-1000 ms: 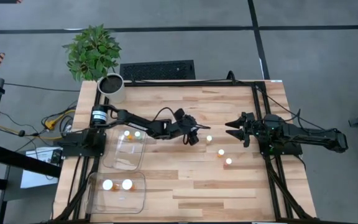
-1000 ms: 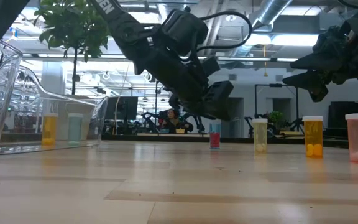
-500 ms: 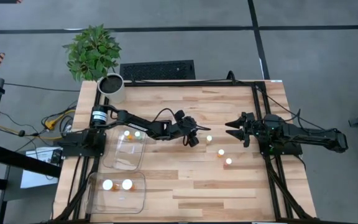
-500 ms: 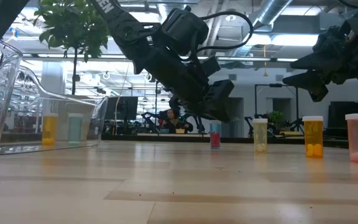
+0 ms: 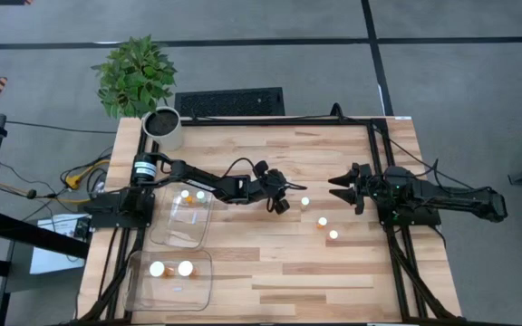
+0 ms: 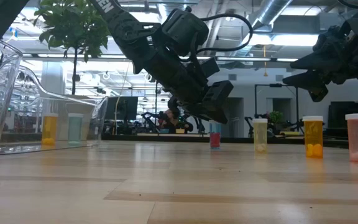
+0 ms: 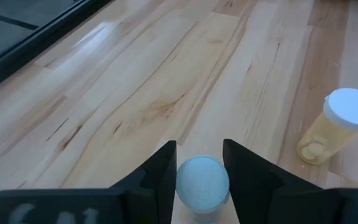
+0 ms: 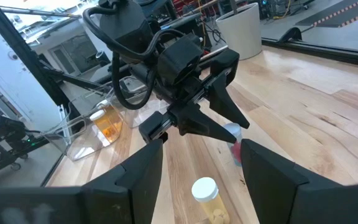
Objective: Pick and place medicine bottles into bin by pill shape (circle, oval)
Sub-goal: Put the blue capsule bottle into the bottom transparent bin
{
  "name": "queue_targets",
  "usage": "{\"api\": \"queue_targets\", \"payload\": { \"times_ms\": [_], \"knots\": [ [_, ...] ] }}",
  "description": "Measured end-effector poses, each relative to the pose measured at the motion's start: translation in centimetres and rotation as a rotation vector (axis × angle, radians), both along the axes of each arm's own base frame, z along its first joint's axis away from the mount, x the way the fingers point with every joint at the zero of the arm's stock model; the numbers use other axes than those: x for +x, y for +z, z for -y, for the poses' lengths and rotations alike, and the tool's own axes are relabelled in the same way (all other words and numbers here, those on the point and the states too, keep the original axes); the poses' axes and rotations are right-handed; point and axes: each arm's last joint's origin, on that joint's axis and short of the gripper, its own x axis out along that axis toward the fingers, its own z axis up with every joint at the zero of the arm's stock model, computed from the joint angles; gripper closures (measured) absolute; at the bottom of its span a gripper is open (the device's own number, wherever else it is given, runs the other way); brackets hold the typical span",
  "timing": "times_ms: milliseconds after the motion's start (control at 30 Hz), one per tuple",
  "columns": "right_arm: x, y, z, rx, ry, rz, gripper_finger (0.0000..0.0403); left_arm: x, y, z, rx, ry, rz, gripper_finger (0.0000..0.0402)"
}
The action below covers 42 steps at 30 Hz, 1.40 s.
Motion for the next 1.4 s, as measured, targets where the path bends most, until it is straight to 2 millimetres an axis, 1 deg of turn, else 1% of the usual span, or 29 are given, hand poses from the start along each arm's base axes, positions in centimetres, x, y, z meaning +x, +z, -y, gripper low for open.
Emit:
{"api": "queue_targets", "payload": {
  "times_ms": [200, 300, 367, 533, 667, 833, 933, 1067, 1133, 1233, 1300, 1400],
  "knots": [
    [0.0, 0.0, 0.0, 0.001, 0.000, 0.000, 0.0178, 0.0, 0.0, 0.2, -0.014, 0.007, 0.010, 0.0290],
    [0.0, 0.0, 0.0, 0.002, 0.000, 0.000, 0.0178, 0.0, 0.4, 0.6, -0.019, -0.003, 0.023, 0.0290],
    [0.0, 0.0, 0.0, 0.002, 0.000, 0.000, 0.0178, -0.1, 0.9, 1.1, -0.021, -0.014, 0.033, 0.0290],
    [0.0, 0.0, 0.0, 0.002, 0.000, 0.000, 0.0178, -0.6, 3.9, 3.0, -0.031, -0.057, 0.091, 0.0290],
    [0.0, 0.0, 0.0, 0.002, 0.000, 0.000, 0.0178, -2.2, 7.5, 5.8, -0.050, -0.116, 0.113, 0.0290],
    [0.0, 0.0, 0.0, 0.002, 0.000, 0.000, 0.0178, -5.7, 11.5, 10.5, -0.079, -0.210, 0.103, 0.0290],
    [0.0, 0.0, 0.0, 0.002, 0.000, -0.001, 0.0178, -8.6, 14.0, 13.4, -0.118, -0.234, 0.116, 0.0290],
    [0.0, -0.1, 0.0, 0.003, 0.000, -0.008, 0.0178, -13.2, 16.5, 17.0, -0.147, -0.191, 0.157, 0.0290],
    [0.1, -0.1, 0.0, 0.004, 0.000, -0.011, 0.0178, -15.7, 17.3, 18.6, -0.151, -0.158, 0.183, 0.0290],
    [0.1, -0.2, 0.0, 0.007, 0.000, -0.021, 0.0178, -19.3, 17.9, 20.6, -0.175, -0.122, 0.214, 0.0290],
    [0.1, -0.2, 0.0, 0.008, 0.000, -0.028, 0.0178, -21.6, 17.9, 21.9, -0.201, -0.128, 0.214, 0.0290],
    [0.2, -0.3, 0.0, 0.012, -0.001, -0.040, 0.0178, -24.3, 17.4, 23.5, -0.259, -0.153, 0.195, 0.0290]
  ]
}}
